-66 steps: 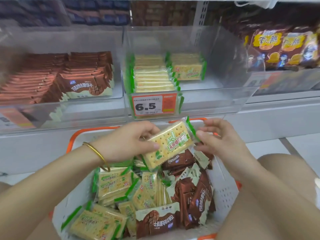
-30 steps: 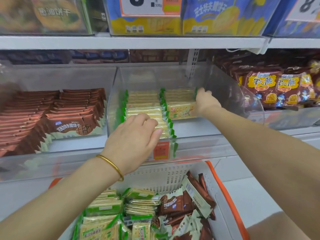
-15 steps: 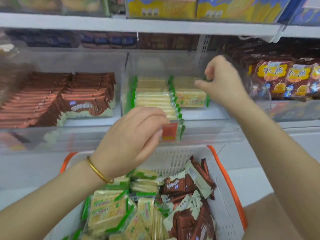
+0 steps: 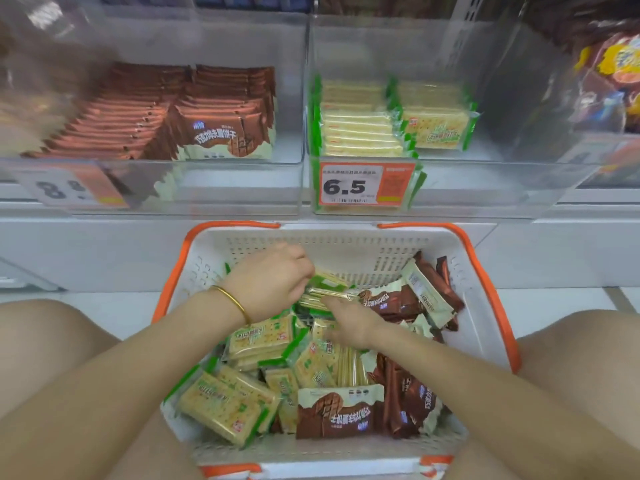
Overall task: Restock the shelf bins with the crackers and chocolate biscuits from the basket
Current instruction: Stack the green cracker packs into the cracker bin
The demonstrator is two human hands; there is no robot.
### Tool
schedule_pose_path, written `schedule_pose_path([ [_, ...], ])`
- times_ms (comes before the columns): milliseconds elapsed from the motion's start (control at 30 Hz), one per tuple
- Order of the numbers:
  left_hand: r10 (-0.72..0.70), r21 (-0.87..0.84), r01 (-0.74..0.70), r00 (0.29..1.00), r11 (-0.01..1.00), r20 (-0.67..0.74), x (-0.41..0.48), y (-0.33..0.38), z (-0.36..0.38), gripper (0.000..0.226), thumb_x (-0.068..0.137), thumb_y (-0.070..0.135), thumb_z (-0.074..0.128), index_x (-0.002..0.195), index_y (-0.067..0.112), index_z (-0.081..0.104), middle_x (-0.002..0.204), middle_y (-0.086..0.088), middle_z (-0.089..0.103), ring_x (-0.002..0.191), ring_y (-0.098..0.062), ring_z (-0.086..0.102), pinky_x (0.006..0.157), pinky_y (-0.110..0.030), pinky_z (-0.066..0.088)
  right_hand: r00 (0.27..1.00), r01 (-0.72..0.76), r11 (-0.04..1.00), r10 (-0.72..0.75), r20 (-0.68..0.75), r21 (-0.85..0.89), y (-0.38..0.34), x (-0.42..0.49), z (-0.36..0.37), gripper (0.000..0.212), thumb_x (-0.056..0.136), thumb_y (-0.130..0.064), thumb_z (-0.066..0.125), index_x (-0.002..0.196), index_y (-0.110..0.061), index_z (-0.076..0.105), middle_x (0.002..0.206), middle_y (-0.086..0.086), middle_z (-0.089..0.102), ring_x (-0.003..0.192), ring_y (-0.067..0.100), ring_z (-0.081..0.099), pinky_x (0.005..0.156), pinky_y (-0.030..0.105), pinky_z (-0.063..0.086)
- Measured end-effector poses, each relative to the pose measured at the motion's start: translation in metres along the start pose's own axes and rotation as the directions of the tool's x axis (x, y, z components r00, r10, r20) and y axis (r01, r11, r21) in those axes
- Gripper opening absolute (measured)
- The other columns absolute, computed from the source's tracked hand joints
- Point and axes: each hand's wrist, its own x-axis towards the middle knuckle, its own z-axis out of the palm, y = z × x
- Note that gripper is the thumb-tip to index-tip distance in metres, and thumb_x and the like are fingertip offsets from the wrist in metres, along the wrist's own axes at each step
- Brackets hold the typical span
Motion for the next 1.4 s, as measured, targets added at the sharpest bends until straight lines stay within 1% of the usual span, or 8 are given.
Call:
schedule_pose_path([
  [133,-0.036,-0.006,0.036,0.999,0.999,0.028,0.003,-0.004,0.001,0.027,0.096,0.024,0.041,0.112,0.016,0.062,0.114,0.0,0.055,0.11,-0.018,0.047,0.091,-0.036,0.045,0.998,-0.017,0.996,0.011,-0.069,-0.092,-0.005,-0.002,0.009,0.067,0.085,-0.034,0.068,0.14,-0.012,0.037,0.132,0.013,0.045,0.123,0.032,0.043,0.1,0.044,0.042],
  [433,-0.147,-0.262,0.191,0.973,0.946,0.178,0.01,0.009,-0.005,0.039,0.095,0.031,0.05,0.131,0.016,0.049,0.127,-0.001,0.052,0.115,-0.014,0.049,0.099,-0.025,0.037,0.966,-0.025,0.971,0.085,-0.244,0.238,0.004,-0.057,-0.084,0.029,0.085,-0.027,0.07,0.096,-0.003,0.061,0.089,0.007,0.054,0.083,0.023,0.054,0.069,0.03,0.04],
  [567,-0.164,-0.457,0.241,0.965,0.856,0.203,0.013,0.016,-0.012,0.045,0.093,0.035,0.055,0.133,0.018,0.045,0.129,0.001,0.054,0.11,-0.01,0.055,0.094,-0.021,0.042,0.956,0.078,0.661,0.163,-0.245,0.746,0.008,-0.097,-0.118,0.006,0.086,-0.012,0.068,0.091,-0.01,0.066,0.085,0.0,0.07,0.077,0.016,0.067,0.068,0.029,0.059],
  [833,-0.108,-0.717,0.166,0.986,0.677,0.127,0.025,0.028,-0.06,0.01,0.089,0.015,0.061,0.099,0.015,0.063,0.082,0.002,0.069,0.074,-0.018,0.065,0.064,-0.029,0.056,0.94,0.236,0.413,0.132,-0.314,0.88,0.008,-0.145,-0.148,0.026,0.079,-0.012,0.067,0.104,-0.009,0.062,0.101,0.015,0.07,0.079,0.03,0.067,0.059,0.025,0.057],
  [1000,-0.069,-0.743,-0.014,0.994,0.669,-0.08,0.039,0.051,-0.101,0.018,0.089,0.018,0.061,0.106,0.023,0.06,0.094,0.0,0.067,0.067,-0.005,0.063,0.057,-0.02,0.052,0.841,0.394,0.487,0.151,-0.52,0.779,0.014,-0.169,-0.189,0.024,0.071,-0.005,0.07,0.092,-0.012,0.06,0.08,0.004,0.07,0.066,0.013,0.067,0.05,0.023,0.054],
  [1167,-0.2,-0.502,-0.106,0.833,0.858,-0.517,0.075,0.056,-0.129,0.036,0.091,0.023,0.057,0.126,0.021,0.048,0.106,0.007,0.057,0.091,-0.008,0.056,0.083,-0.021,0.047,0.516,0.539,0.536,0.4,-0.758,0.65,0.041,-0.174,-0.252,0.018,0.08,-0.007,0.071,0.09,-0.016,0.06,0.083,-0.002,0.071,0.075,0.009,0.07,0.066,0.023,0.058],
  [1267,-0.072,-0.152,0.006,0.901,0.988,-0.428,0.099,0.048,-0.126,0.042,0.094,0.033,0.05,0.132,0.015,0.047,0.126,-0.006,0.052,0.117,-0.023,0.048,0.101,-0.041,0.039,0.36,0.3,0.827,0.364,-0.859,0.476,0.058,-0.148,-0.276,0.024,0.074,-0.015,0.079,0.09,-0.018,0.061,0.086,0.003,0.068,0.077,0.015,0.066,0.075,0.032,0.056],
  [1400,-0.069,0.033,0.081,0.96,0.996,-0.273,0.116,0.044,-0.111,0.045,0.097,0.042,0.037,0.132,0.016,0.047,0.133,-0.008,0.05,0.124,-0.028,0.043,0.101,-0.044,0.038,0.472,-0.079,0.933,0.344,-0.812,0.35,0.075,-0.105,-0.291,0.031,0.074,-0.02,0.079,0.101,-0.012,0.065,0.096,0.002,0.061,0.086,0.018,0.053,0.076,0.027,0.043],
])
